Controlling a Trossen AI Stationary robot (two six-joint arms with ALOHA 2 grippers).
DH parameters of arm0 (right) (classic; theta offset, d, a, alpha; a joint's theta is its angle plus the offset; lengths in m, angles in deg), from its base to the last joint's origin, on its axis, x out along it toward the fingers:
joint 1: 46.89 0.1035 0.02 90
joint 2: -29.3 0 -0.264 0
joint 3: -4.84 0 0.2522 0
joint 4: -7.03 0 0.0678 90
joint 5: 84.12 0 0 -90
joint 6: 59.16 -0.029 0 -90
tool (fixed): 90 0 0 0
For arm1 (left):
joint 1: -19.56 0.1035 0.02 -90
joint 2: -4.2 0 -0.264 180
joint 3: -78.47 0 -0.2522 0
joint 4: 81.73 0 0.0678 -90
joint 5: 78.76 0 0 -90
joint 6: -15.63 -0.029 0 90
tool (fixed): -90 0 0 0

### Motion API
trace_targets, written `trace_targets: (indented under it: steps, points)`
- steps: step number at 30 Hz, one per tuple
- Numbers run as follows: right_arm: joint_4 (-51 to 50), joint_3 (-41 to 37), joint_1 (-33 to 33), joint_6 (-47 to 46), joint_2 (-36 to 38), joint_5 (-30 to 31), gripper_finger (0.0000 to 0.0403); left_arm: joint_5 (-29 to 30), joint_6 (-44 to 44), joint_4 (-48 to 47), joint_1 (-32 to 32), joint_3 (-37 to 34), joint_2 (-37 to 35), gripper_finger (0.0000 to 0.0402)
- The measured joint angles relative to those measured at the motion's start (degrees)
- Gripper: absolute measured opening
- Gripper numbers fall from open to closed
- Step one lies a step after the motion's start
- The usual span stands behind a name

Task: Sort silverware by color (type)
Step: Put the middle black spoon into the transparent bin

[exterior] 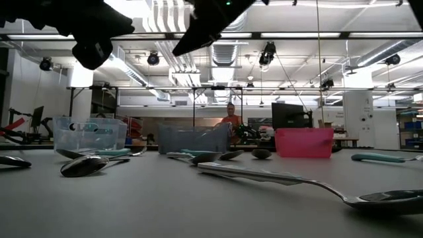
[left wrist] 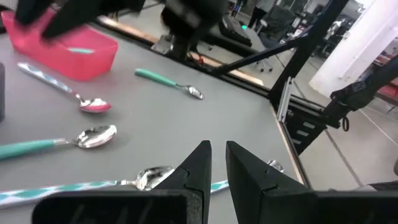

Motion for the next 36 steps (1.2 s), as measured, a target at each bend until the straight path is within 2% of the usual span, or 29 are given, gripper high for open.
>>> trace_targets:
  steps: [7, 12, 22, 28, 36]
  points:
    - [18.1, -18.2, 1.3, 1.2, 10.8, -0.1, 0.0042, 2.7, 5.6, 0.9, 0.0, 0.0, 3.1, 0.0031]
    - [26.3, -26.2, 1.1, 4.0, 15.9, 0.0, 0.0043, 3.2, 8.4, 3.9, 0.0, 0.0, 5.0, 0.0031]
    - [32.3, -34.3, 0.9, 8.7, 21.1, 0.0, 0.0043, 7.8, 9.0, 8.4, 0.1, 0.5, 7.7, 0.0031]
    - [34.9, -35.0, 0.5, 9.3, 22.3, 0.0, 0.0043, 10.7, 8.6, 8.4, 0.1, 2.7, 9.4, 0.0031]
    - [34.7, -35.9, 0.5, 9.4, 22.2, 0.0, 0.0043, 10.6, 5.8, 7.6, 0.1, 7.5, 14.4, 0.0031]
